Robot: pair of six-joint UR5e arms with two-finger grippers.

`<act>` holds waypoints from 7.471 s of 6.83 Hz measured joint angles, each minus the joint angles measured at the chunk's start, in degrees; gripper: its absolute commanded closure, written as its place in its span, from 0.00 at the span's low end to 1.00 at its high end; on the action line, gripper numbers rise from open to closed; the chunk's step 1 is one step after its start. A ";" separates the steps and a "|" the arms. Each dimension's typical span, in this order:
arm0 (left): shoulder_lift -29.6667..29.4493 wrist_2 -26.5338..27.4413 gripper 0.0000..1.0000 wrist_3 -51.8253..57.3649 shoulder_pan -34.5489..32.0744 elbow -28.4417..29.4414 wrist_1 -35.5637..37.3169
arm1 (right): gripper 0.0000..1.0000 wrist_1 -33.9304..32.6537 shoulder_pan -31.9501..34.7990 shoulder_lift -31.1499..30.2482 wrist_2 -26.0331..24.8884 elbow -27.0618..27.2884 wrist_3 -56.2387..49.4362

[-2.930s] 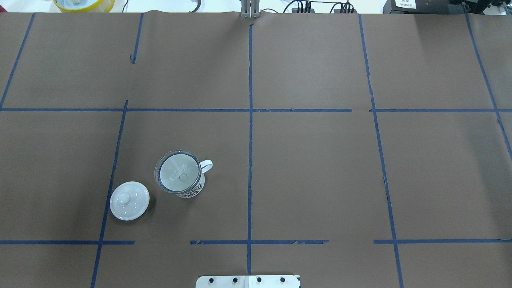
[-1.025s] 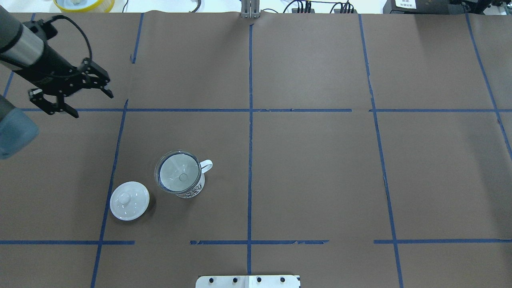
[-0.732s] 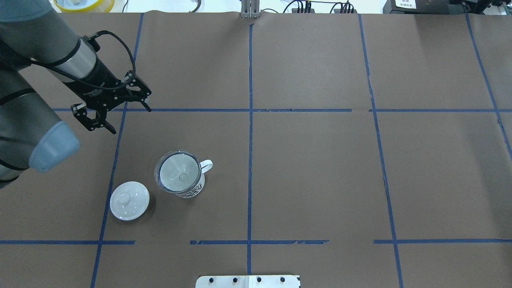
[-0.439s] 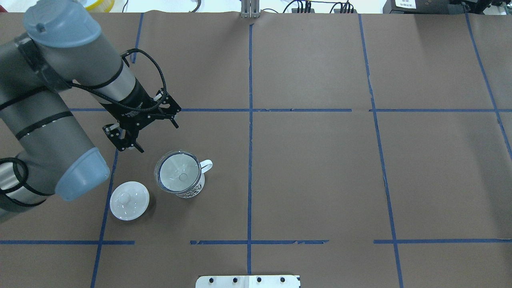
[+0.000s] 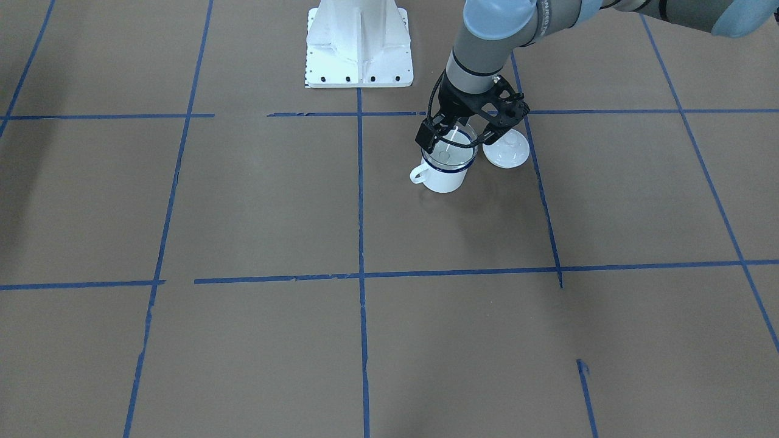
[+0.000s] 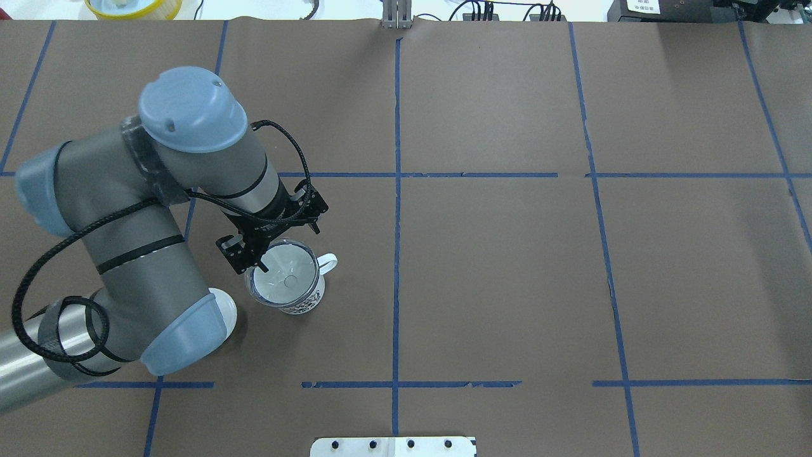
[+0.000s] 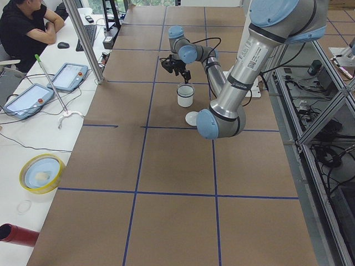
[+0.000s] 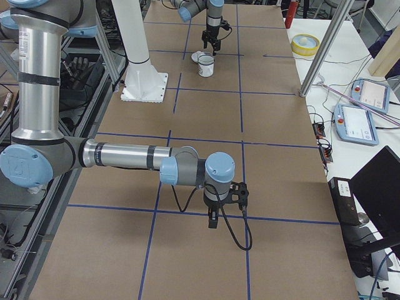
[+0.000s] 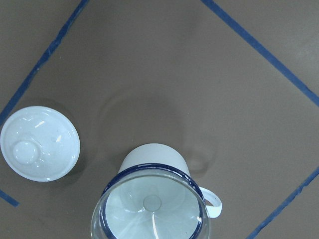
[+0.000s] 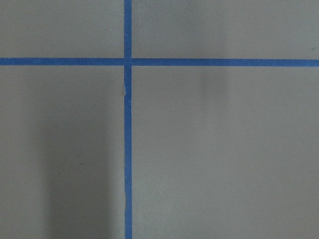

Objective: Remove funnel from cup
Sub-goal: 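Lower the left gripper and close it on the funnel's rim, then lift the funnel out of the mug with the left gripper, then lower the funnel onto the table farther from the robot, then open the left gripper and release the funnel, then move the left gripper down to the small white lid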

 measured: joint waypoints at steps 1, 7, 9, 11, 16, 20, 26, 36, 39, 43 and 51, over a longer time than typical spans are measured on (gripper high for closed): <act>-0.96 1.32 0.02 -0.61 1.27 1.69 -0.05 | 0.00 0.00 0.00 0.00 0.00 0.00 0.00; -1.66 1.91 0.45 -0.85 2.14 5.47 -2.06 | 0.00 0.00 0.00 0.00 0.00 0.00 0.00; -1.83 2.91 0.45 -0.61 2.16 6.03 -2.44 | 0.00 0.00 0.00 0.00 0.00 0.00 0.00; -1.94 3.41 0.71 -0.27 2.19 6.25 -2.75 | 0.00 0.00 0.00 0.00 0.00 -0.05 0.00; -3.35 3.92 1.00 -0.04 1.81 4.23 -1.21 | 0.00 0.00 0.00 0.00 0.00 0.00 0.00; -7.25 9.70 1.00 -1.93 -3.65 -0.22 3.17 | 0.00 0.00 0.00 0.00 0.00 0.00 0.00; -1.09 22.26 1.00 -14.62 -13.49 29.92 -67.08 | 0.00 0.00 0.00 0.00 0.00 -0.06 0.00; 5.75 26.92 1.00 -18.82 -8.52 38.81 -87.57 | 0.00 0.00 0.00 0.00 0.00 -0.08 0.00; 5.75 27.08 1.00 -18.88 -8.33 39.85 -88.03 | 0.00 0.00 0.00 0.00 0.00 -0.01 0.00; 5.75 27.01 0.00 -18.81 -8.86 40.30 -87.88 | 0.00 0.00 0.00 0.00 0.00 -0.05 0.00; 15.77 2.04 0.00 -6.97 -12.18 7.61 -44.32 | 0.00 0.00 0.00 0.00 0.00 -0.01 0.00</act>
